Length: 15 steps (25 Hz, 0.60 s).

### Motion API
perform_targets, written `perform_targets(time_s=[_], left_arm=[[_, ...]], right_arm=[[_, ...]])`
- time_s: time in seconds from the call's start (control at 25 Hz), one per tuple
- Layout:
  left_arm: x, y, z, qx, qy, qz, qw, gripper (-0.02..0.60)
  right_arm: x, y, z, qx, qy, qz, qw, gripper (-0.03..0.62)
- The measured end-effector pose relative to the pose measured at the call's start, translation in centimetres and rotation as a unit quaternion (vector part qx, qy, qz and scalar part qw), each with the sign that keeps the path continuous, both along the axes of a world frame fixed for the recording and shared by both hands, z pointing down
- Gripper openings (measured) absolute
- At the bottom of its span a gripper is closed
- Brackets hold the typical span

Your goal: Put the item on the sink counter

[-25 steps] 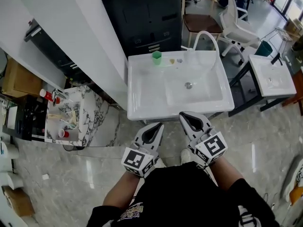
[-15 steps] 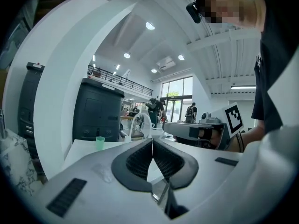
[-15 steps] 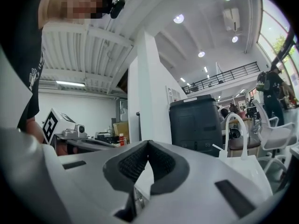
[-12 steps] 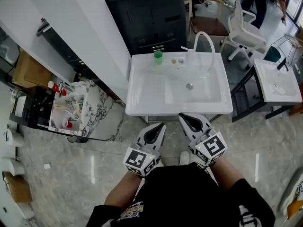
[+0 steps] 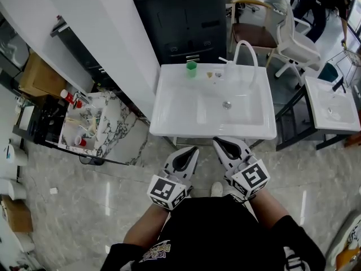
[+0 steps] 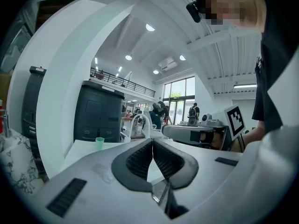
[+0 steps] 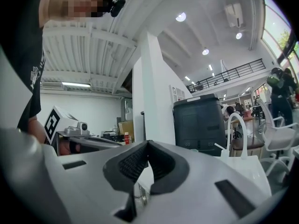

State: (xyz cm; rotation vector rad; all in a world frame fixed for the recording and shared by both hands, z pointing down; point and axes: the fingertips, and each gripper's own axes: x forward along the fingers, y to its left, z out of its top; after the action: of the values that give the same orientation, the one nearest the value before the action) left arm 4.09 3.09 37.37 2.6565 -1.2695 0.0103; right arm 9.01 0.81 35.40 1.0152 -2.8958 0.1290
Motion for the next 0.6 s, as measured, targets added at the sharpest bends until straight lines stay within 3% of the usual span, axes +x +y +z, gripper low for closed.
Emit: perform_targets(time_s=[0.6], left_arm=[[-0.76, -0.54, 0.2, 0.0, -0.002, 0.008, 1.0, 0.017]], right_arm=[[-0.6, -0.55, 0.52, -0.002, -0.003, 0.011, 1.0, 0.054]])
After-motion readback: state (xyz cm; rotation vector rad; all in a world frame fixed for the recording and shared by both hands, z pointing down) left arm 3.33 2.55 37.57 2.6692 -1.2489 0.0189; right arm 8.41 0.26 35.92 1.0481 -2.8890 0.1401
